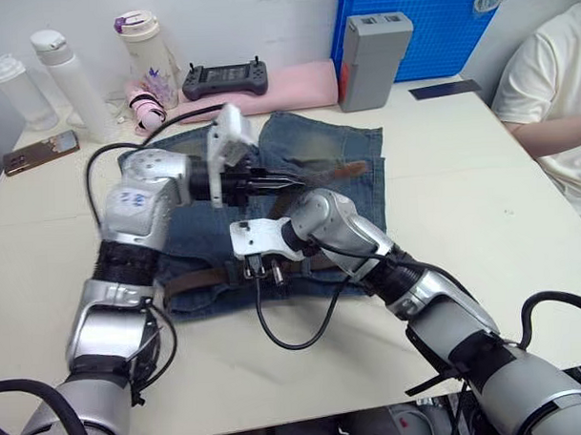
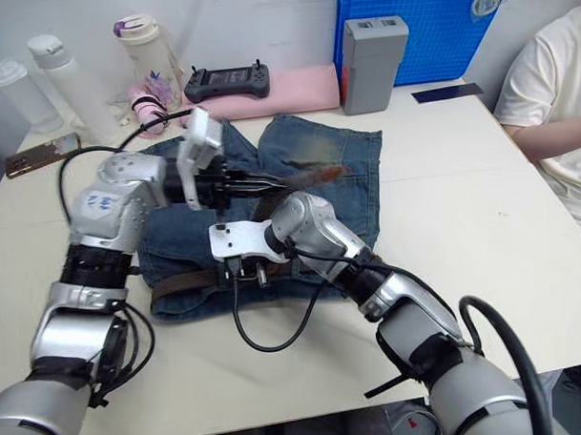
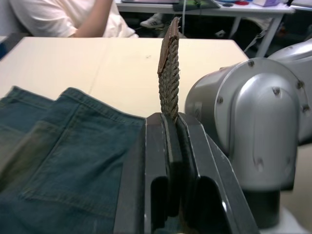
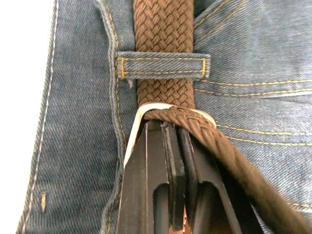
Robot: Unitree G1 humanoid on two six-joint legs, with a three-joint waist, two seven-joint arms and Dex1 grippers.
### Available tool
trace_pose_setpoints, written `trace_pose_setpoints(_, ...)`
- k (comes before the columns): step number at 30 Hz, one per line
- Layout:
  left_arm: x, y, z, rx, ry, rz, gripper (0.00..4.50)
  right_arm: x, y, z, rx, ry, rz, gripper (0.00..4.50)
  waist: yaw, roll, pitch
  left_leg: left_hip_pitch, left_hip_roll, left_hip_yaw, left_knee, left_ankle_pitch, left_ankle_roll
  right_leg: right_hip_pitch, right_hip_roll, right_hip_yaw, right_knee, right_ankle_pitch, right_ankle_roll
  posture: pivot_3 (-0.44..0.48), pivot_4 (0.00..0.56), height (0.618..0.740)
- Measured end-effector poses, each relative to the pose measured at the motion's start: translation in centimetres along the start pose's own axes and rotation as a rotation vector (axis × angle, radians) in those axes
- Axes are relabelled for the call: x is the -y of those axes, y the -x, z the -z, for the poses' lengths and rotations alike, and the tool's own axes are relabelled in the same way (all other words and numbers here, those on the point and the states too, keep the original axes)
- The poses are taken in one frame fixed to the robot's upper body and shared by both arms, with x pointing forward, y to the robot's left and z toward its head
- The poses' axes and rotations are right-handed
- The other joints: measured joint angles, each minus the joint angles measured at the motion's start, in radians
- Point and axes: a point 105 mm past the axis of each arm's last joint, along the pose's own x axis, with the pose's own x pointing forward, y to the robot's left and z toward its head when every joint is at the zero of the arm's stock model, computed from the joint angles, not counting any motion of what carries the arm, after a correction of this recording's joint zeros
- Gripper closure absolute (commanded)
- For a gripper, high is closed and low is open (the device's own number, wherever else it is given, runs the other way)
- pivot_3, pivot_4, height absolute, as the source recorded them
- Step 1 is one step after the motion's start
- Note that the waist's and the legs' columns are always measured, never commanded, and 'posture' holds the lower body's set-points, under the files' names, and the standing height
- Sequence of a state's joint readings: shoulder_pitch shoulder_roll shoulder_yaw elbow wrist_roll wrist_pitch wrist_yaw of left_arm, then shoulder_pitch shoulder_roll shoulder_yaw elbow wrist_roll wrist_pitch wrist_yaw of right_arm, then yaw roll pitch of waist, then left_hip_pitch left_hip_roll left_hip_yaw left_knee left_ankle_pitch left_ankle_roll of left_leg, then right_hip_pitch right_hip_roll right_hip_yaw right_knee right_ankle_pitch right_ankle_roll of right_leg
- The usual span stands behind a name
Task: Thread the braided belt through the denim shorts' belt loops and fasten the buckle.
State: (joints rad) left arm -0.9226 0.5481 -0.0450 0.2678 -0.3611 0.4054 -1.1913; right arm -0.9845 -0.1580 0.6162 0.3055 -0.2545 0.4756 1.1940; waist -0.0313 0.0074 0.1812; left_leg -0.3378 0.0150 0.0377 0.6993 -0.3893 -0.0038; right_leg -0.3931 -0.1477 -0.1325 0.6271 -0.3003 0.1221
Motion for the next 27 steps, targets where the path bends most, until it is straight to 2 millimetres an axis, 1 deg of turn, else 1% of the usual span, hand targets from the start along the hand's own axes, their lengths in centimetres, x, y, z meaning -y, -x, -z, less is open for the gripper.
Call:
trace_pose_setpoints(2,-0.3,2.3,0.9,-0.034,-0.032,-0.076,4.5,-0.1,0.3,-0.1,0.036,0.0,0.047,4.25,-0.004,0.0,0.0,-0.001,0.0,0.0,-0.001,0.0,0.0,-0.001,0.0,0.0,0.0,0.0,0.0,0.0,0.15,0.705)
trace_pose_setpoints(3,-0.4,4.4,2.0,-0.073,-0.054,-0.139,4.5,-0.1,0.5,-0.1,0.068,-0.025,0.086,4.25,-0.005,0.0,0.0,-0.002,0.0,0.0,-0.001,0.0,0.0,-0.002,0.0,0.0,-0.001,0.0,0.0,0.0,0.15,0.705)
trace_pose_setpoints(5,0.2,6.9,3.7,-0.146,-0.084,-0.204,4.5,0.1,1.0,-0.1,0.107,-0.088,0.138,4.25,-0.004,0.0,0.001,-0.008,0.0,-0.001,0.0,0.0,0.0,-0.006,0.0,-0.002,-0.001,0.0,0.0,0.0,0.15,0.705)
trace_pose_setpoints(8,1.3,8.3,4.5,-0.197,-0.135,-0.227,4.5,0.4,1.6,0.0,0.126,-0.162,0.19,4.25,0.005,-0.001,0.001,-0.018,0.0,-0.004,0.005,0.0,0.0,-0.014,0.0,-0.003,-0.001,0.0,0.0,0.0,0.15,0.705)
trace_pose_setpoints(12,2.2,9.4,5.2,-0.247,-0.156,-0.247,4.5,0.0,2.2,0.0,0.147,-0.207,0.222,4.25,0.005,-0.001,0.001,-0.021,-0.002,-0.004,0.004,0.0,0.0,-0.016,-0.001,-0.004,0.0,0.0,0.001,0.0,0.15,0.705)
trace_pose_setpoints(14,2.9,10.1,5.9,-0.271,-0.148,-0.266,4.5,-0.2,3.2,0.1,0.168,-0.245,0.256,3.72,0.006,-0.001,0.002,-0.021,-0.002,-0.004,0.003,0.0,0.0,-0.017,-0.001,-0.004,-0.001,0.001,0.001,0.0,0.15,0.705)
trace_pose_setpoints(16,3.3,10.2,6.2,-0.277,-0.146,-0.28,4.5,-0.5,4.4,-0.2,0.195,-0.273,0.3,3.04,0.006,-0.002,0.002,-0.022,-0.002,-0.003,0.003,0.0,0.0,-0.017,-0.001,-0.005,-0.001,0.001,0.001,0.0,0.15,0.705)
trace_pose_setpoints(18,3.6,10.0,5.9,-0.278,-0.164,-0.287,4.5,-0.8,5.6,-0.3,0.224,-0.306,0.347,2.14,0.004,-0.002,0.002,-0.022,-0.002,-0.002,0.001,0.0,0.0,-0.017,-0.001,-0.005,-0.001,0.001,0.001,0.0,0.15,0.705)
trace_pose_setpoints(20,4.0,10.1,6.3,-0.29,-0.153,-0.291,4.5,-1.3,6.4,-0.6,0.262,-0.326,0.382,1.12,0.004,-0.002,0.002,-0.022,-0.001,-0.001,0.0,0.0,0.0,-0.018,0.0,-0.005,-0.001,0.001,0.001,0.0,0.15,0.705)
trace_pose_setpoints(22,4.0,10.1,6.3,-0.291,-0.148,-0.296,4.5,-1.7,7.2,-1.1,0.296,-0.322,0.424,0.29,0.004,-0.002,0.003,-0.022,-0.001,-0.001,0.0,0.0,0.0,-0.018,0.0,-0.005,-0.001,0.001,0.001,0.0,0.15,0.705)
trace_pose_setpoints(23,4.0,10.1,6.3,-0.291,-0.146,-0.3,4.5,-2.0,7.5,-1.3,0.306,-0.311,0.437,0.05,0.004,-0.002,0.003,-0.022,-0.001,-0.001,0.0,0.0,0.0,-0.018,0.0,-0.005,-0.001,0.001,0.001,0.0,0.15,0.705)
trace_pose_setpoints(25,4.0,10.1,6.2,-0.29,-0.142,-0.307,4.5,-2.8,7.9,-1.1,0.307,-0.282,0.467,0.05,0.004,-0.002,0.003,-0.022,-0.002,0.0,0.0,0.0,0.0,-0.018,0.0,-0.005,-0.001,0.001,0.001,0.0,0.15,0.705)
trace_pose_setpoints(27,3.9,10.1,6.2,-0.289,-0.137,-0.311,4.5,-3.3,7.7,-0.2,0.274,-0.273,0.493,0.05,0.004,-0.003,0.003,-0.022,-0.002,0.002,0.001,0.0,0.0,-0.018,0.0,-0.004,-0.002,0.001,0.001,0.0,0.15,0.705)
